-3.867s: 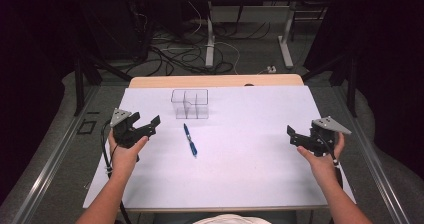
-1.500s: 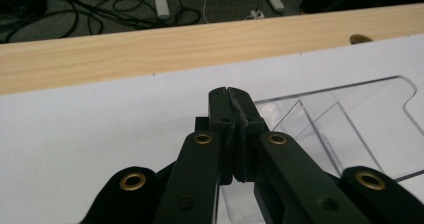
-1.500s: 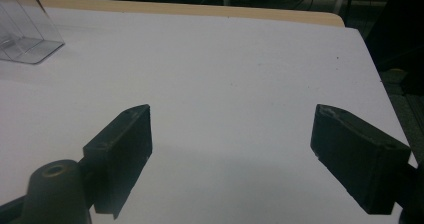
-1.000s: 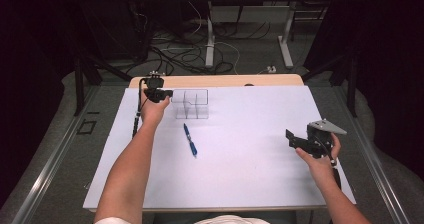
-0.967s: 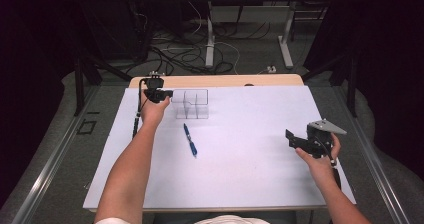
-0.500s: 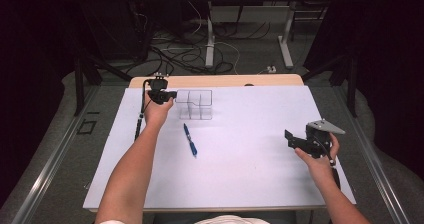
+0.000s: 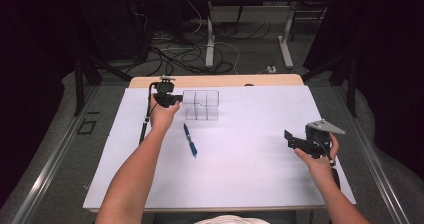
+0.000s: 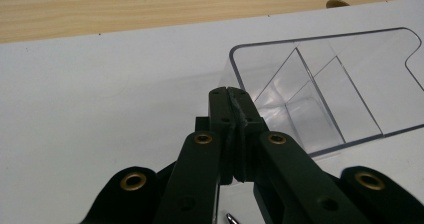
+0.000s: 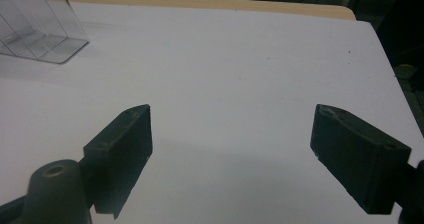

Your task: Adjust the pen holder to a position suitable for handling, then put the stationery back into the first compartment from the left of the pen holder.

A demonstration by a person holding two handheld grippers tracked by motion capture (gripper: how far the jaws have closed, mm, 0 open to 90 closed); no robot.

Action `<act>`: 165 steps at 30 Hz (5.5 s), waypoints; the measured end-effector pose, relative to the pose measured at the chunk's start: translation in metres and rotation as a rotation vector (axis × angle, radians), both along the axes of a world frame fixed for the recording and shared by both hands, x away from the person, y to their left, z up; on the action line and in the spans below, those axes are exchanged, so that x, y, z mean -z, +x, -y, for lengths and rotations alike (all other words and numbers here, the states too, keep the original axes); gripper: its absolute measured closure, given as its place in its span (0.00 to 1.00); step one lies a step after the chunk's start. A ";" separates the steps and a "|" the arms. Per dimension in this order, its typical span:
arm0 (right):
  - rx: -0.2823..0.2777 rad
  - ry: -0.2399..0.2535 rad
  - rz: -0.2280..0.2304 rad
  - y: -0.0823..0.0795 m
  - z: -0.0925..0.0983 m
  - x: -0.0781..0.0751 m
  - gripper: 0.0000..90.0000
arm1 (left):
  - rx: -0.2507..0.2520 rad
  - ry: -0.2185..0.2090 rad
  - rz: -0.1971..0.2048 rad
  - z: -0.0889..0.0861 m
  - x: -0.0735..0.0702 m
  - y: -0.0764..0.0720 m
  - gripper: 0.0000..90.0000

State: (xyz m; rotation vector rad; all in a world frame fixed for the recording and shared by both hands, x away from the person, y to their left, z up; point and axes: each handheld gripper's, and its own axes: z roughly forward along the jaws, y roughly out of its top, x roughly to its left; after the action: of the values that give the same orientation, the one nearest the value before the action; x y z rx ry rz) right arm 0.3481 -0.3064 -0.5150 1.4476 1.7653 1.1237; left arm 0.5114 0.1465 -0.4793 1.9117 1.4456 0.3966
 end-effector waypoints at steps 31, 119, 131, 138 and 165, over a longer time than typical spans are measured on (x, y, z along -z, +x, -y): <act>-0.011 -0.008 -0.008 0.000 -0.002 0.001 0.19 | 0.039 -0.045 0.032 0.035 0.008 -0.003 1.00; -0.330 0.058 -0.256 0.040 -0.156 -0.034 0.50 | -0.052 -0.232 0.199 -0.066 0.003 -0.127 0.00; -0.356 0.011 -0.280 0.054 -0.185 -0.044 0.50 | -0.089 -0.230 0.203 -0.070 0.004 -0.129 0.00; -0.372 -0.022 -0.339 0.063 -0.204 -0.042 0.51 | -0.084 -0.205 0.203 -0.073 0.005 -0.129 0.00; -0.370 -0.024 -0.537 0.095 -0.260 -0.021 0.67 | -0.077 -0.180 0.210 -0.078 0.010 -0.125 0.00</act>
State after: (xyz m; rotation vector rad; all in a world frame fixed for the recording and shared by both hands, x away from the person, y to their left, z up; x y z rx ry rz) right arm 0.4435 -0.0464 -0.4938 1.5456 2.4897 0.9291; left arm 0.3860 0.2242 -0.4888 1.6251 1.3694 0.4721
